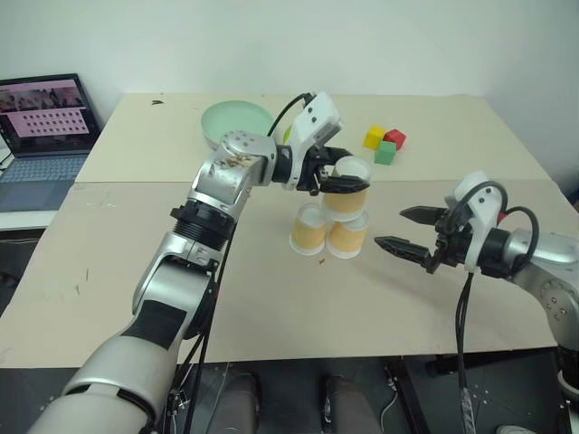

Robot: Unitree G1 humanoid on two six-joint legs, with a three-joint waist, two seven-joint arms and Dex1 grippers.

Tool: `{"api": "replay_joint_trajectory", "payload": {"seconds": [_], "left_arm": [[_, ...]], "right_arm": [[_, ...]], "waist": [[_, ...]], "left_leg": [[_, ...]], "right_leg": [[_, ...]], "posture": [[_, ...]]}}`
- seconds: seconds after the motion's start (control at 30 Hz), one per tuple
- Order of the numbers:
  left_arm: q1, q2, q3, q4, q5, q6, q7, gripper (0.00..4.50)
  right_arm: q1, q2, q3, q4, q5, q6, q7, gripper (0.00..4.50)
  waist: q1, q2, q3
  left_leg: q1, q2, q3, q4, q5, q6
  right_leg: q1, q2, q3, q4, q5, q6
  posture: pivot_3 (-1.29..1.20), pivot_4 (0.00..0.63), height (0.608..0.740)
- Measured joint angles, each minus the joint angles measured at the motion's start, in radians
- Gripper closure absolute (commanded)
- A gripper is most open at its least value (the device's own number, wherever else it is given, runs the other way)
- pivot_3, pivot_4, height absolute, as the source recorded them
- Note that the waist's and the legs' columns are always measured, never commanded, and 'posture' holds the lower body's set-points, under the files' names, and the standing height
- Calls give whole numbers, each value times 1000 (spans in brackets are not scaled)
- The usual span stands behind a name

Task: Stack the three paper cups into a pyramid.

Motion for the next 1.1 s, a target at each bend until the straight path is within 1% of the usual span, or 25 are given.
{"api": "replay_joint_trajectory", "payload": {"seconds": [0.23, 0.5, 0.57, 0.6, 0.63, 0.97, 1.1], "left_arm": [[0, 14, 0, 0, 14, 17, -10, 1510], [0, 15, 0, 0, 24, 19, -18, 1510], [0, 12, 0, 0, 24, 21, -19, 799], [0, 10, 0, 0, 24, 24, -19, 516], [0, 9, 0, 0, 24, 26, -19, 46], [0, 10, 4, 0, 23, 46, -25, 17], [-17, 17, 27, 0, 17, 66, -22, 17]], "right_arm": [[-3, 9, 33, 19, -16, -18, -2, 0], [-6, 9, 34, 36, -29, -30, -1, 0], [-6, 9, 34, 37, -30, -32, -1, 0], [-7, 9, 34, 37, -31, -35, -1, 0], [-8, 9, 34, 37, -31, -37, -1, 0], [-32, 9, 38, 58, -34, -38, 3, 0], [-45, 9, 46, 66, -40, -40, 10, 0]], "waist": [[-1, 0, 0], [-1, 0, 0], [-1, 0, 0], [-1, 0, 0], [-1, 0, 0], [-2, 0, 0], [-2, 0, 0]], "left_leg": [[0, 0, 0, 0, 0, 0], [0, 0, 0, 0, 0, 0], [0, 0, 0, 0, 0, 0], [0, 0, 0, 0, 0, 0], [0, 0, 0, 0, 0, 0], [0, 0, 0, 0, 0, 0], [0, 0, 0, 0, 0, 0]], "right_leg": [[0, 0, 0, 0, 0, 0], [0, 0, 0, 0, 0, 0], [0, 0, 0, 0, 0, 0], [0, 0, 0, 0, 0, 0], [0, 0, 0, 0, 0, 0], [0, 0, 0, 1, 0, 0], [0, 0, 0, 1, 0, 0]], "posture": [[0, 150, 739], [0, 150, 739], [0, 150, 739], [0, 150, 739], [0, 150, 739], [0, 150, 739], [0, 150, 739]]}}
